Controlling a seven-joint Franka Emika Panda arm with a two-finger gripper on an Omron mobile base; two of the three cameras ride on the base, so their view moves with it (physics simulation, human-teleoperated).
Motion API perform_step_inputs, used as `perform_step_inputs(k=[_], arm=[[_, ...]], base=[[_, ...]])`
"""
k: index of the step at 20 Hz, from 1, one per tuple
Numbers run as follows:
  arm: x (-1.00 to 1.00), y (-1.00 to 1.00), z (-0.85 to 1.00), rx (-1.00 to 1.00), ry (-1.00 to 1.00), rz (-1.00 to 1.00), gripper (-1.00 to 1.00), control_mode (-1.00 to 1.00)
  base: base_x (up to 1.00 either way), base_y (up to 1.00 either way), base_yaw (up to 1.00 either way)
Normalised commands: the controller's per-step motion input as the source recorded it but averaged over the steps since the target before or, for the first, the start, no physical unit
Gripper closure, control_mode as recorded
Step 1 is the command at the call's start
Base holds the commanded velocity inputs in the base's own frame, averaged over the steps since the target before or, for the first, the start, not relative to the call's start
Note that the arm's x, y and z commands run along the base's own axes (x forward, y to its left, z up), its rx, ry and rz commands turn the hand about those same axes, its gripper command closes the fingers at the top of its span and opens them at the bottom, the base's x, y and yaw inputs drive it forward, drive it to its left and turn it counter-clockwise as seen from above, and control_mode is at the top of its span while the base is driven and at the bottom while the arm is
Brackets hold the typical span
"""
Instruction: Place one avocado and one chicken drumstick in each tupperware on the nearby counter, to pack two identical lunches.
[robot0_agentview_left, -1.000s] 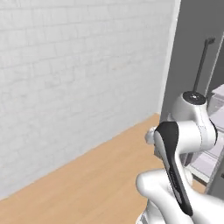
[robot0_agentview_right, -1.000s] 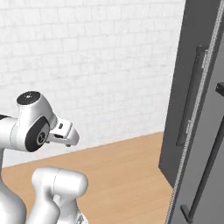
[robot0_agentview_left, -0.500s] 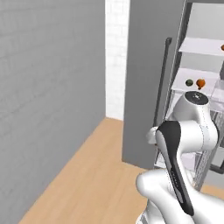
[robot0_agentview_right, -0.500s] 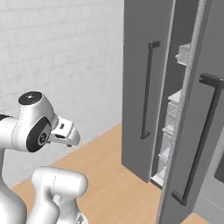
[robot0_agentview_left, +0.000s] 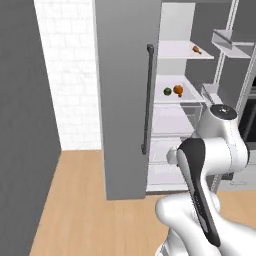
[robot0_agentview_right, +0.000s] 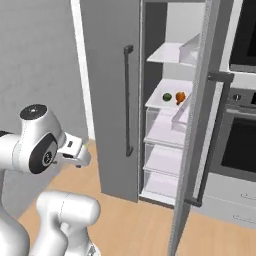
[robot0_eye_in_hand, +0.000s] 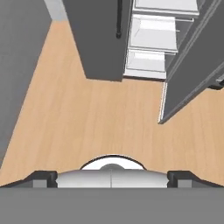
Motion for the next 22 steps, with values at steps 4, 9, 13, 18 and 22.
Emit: perform_step_inputs(k=[4, 9, 13, 18, 22], arm=[[0.00, 0.00, 0.00, 0.00, 0.00, 0.00, -1.00, 1.00], [0.00, 0.00, 0.00, 0.00, 0.00, 0.00, -1.00, 1.00], [0.00, 0.00, 0.00, 0.00, 0.00, 0.00, -1.00, 1.00], [0.00, 0.00, 0.00, 0.00, 0.00, 0.00, -1.00, 1.00], [0.00, 0.00, 0.00, 0.00, 0.00, 0.00, -1.00, 1.00]], base=[[0.72, 0.49, -0.65], [0.90, 0.20, -0.55], [0.56, -0.08, -0.30], [0.28, 0.04, -0.10], [0.87, 0.00, -0.04]])
